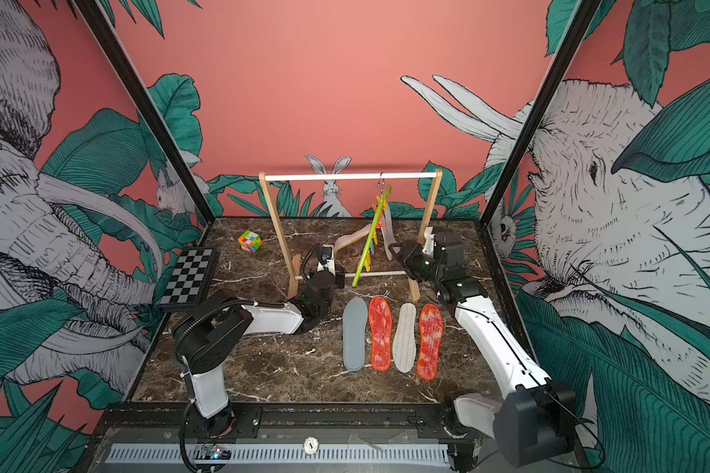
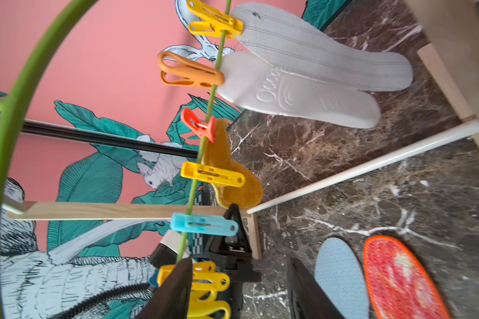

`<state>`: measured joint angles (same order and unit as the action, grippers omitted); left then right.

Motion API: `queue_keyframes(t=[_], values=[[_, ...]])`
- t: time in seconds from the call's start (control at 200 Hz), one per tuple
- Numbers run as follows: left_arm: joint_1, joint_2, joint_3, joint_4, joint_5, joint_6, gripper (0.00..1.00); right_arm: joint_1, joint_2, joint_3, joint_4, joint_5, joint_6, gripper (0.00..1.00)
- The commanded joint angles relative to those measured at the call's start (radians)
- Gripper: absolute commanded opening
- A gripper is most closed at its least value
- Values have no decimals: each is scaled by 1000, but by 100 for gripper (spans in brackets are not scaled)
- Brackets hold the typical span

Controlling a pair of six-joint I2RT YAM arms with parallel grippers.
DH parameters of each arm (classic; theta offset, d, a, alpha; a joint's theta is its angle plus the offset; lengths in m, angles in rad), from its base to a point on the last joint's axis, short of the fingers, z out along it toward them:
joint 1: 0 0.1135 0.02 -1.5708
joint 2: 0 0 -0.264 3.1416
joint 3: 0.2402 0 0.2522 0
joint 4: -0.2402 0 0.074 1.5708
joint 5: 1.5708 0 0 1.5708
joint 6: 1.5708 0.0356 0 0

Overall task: Take the shoe insoles off the hanger
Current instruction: Remove the insole from the hanger.

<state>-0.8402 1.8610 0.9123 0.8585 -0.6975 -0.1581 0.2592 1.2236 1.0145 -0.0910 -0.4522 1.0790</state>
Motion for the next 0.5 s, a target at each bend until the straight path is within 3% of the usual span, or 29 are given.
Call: queue_keyframes(t=[0.0,0.17,0.495], values=[[12,-55,-25,10,-14,-26,0,38,19,46,99,76,55,54],[19,-70,-42,7,-1,-32,0,71,63,54,162,166,101,59],[32,-88,-53,0,18,-40,0,85,175,110,251,193,171,68]])
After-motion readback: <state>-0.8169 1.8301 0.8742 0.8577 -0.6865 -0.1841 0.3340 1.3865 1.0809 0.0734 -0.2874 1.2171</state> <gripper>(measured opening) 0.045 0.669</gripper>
